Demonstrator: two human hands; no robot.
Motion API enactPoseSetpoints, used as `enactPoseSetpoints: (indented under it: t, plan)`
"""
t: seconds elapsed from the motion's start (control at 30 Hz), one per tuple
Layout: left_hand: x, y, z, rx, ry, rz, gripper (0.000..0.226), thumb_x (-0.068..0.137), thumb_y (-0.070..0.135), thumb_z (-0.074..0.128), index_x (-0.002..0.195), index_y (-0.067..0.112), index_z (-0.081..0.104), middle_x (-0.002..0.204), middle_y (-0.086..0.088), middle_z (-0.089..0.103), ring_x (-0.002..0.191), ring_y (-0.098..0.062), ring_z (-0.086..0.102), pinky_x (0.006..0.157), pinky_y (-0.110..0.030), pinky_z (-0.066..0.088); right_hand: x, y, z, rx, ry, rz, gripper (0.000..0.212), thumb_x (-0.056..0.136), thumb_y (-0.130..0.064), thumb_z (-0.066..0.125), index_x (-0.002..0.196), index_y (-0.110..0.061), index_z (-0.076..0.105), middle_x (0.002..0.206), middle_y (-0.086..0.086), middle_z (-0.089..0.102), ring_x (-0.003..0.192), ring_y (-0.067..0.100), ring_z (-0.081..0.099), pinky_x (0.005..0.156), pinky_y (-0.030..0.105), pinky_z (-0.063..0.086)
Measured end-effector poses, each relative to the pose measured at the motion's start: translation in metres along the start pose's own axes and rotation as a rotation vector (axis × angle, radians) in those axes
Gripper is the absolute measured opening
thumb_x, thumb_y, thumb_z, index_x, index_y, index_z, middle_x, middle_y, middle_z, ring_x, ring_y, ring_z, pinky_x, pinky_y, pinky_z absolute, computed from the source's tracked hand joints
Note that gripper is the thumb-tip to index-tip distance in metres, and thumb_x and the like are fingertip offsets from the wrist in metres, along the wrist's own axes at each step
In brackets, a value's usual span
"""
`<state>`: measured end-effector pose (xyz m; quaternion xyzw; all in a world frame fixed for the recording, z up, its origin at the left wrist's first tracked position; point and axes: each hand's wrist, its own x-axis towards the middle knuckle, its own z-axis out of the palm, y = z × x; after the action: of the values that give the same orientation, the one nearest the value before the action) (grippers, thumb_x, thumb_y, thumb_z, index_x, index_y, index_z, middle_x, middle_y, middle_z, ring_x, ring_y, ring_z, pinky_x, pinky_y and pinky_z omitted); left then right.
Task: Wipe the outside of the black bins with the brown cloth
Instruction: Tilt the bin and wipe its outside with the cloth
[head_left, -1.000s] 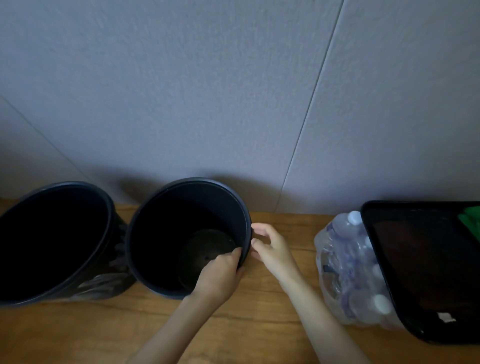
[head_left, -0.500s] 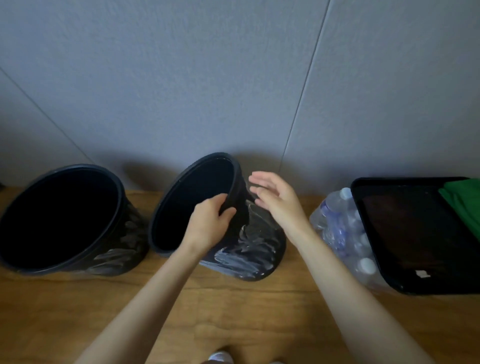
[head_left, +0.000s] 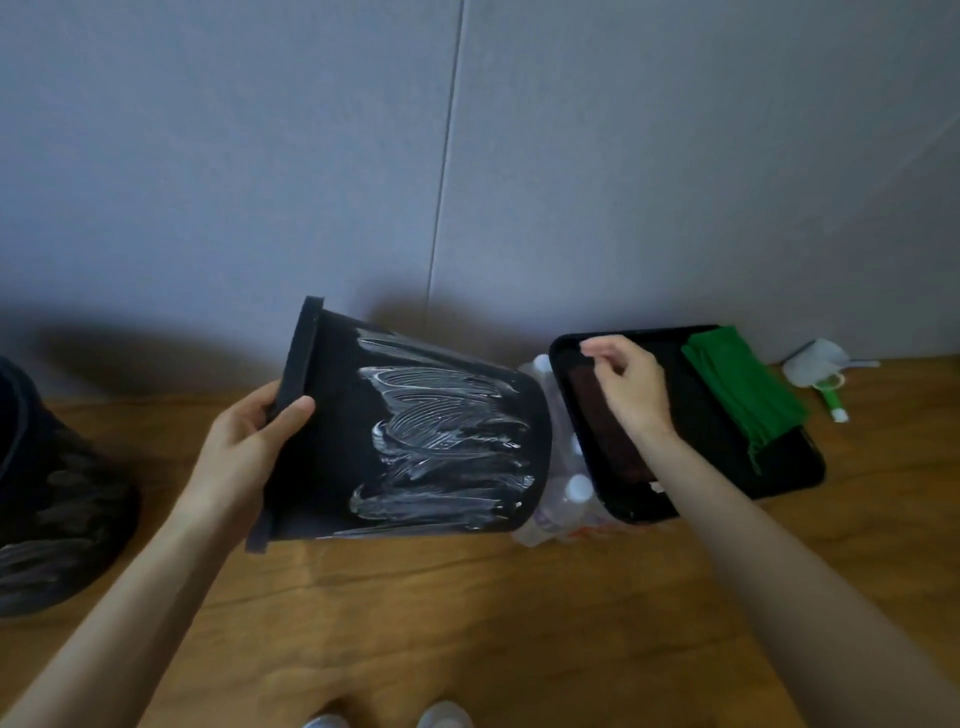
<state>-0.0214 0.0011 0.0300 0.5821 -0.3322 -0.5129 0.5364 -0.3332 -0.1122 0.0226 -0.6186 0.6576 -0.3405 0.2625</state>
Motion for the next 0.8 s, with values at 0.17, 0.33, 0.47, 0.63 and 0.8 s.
enactPoseSetpoints:
  t: [0.17,0.33,0.47,0.63,0.8]
  plan:
    - [0.003,-0.002,0.003,0.022,0.027,-0.014,0.019,0.092,0.013,0.050,0.099,0.020,0.066,0.086,0.002,0.073,0.078,-0.013,0.067,0.066,-0.027,0.047,0.015,0.052,-0.020,-0.232,-0.067,0.206,0.028,0.087,-0.002,0.056,0.112,-0.010,0.064,0.118,0.008,0.065,0.114,0.022,0.057,0.093,0.021,0.037]
    - [0.006,-0.005,0.004,0.037,0.033,-0.010,0.021,0.093,0.015,0.049,0.104,0.021,0.066,0.094,-0.002,0.071,0.084,-0.017,0.066,0.068,-0.028,0.047,0.009,0.077,0.005,-0.478,-0.260,0.202,0.053,0.086,-0.024,0.064,0.135,-0.022,0.045,0.148,0.007,0.034,0.136,0.027,0.031,0.109,0.044,0.028]
    - [0.008,-0.006,0.003,0.072,0.049,0.004,0.019,0.093,0.015,0.050,0.096,0.022,0.067,0.084,0.004,0.073,0.080,-0.013,0.066,0.069,-0.028,0.046,0.003,0.080,0.015,-0.651,-0.280,0.205,0.066,0.088,-0.030,0.060,0.144,-0.029,0.026,0.156,0.002,0.017,0.142,0.028,0.013,0.109,0.061,0.022]
    - [0.008,-0.005,0.002,0.045,0.051,-0.007,0.020,0.092,0.014,0.049,0.099,0.020,0.067,0.083,0.005,0.074,0.079,-0.011,0.068,0.064,-0.022,0.053,0.002,0.081,0.017,-0.756,-0.209,0.167,0.070,0.089,-0.017,0.056,0.147,-0.025,0.019,0.148,0.005,0.028,0.133,0.030,0.025,0.100,0.056,0.036]
    - [0.003,0.001,0.002,-0.038,0.055,-0.005,0.021,0.092,0.007,0.048,0.100,0.013,0.066,0.080,0.004,0.074,0.075,-0.009,0.069,0.061,-0.015,0.054,0.008,0.080,0.016,-0.722,-0.140,0.135,0.063,0.088,-0.010,0.055,0.144,-0.016,0.029,0.136,0.013,0.037,0.119,0.032,0.037,0.094,0.045,0.043]
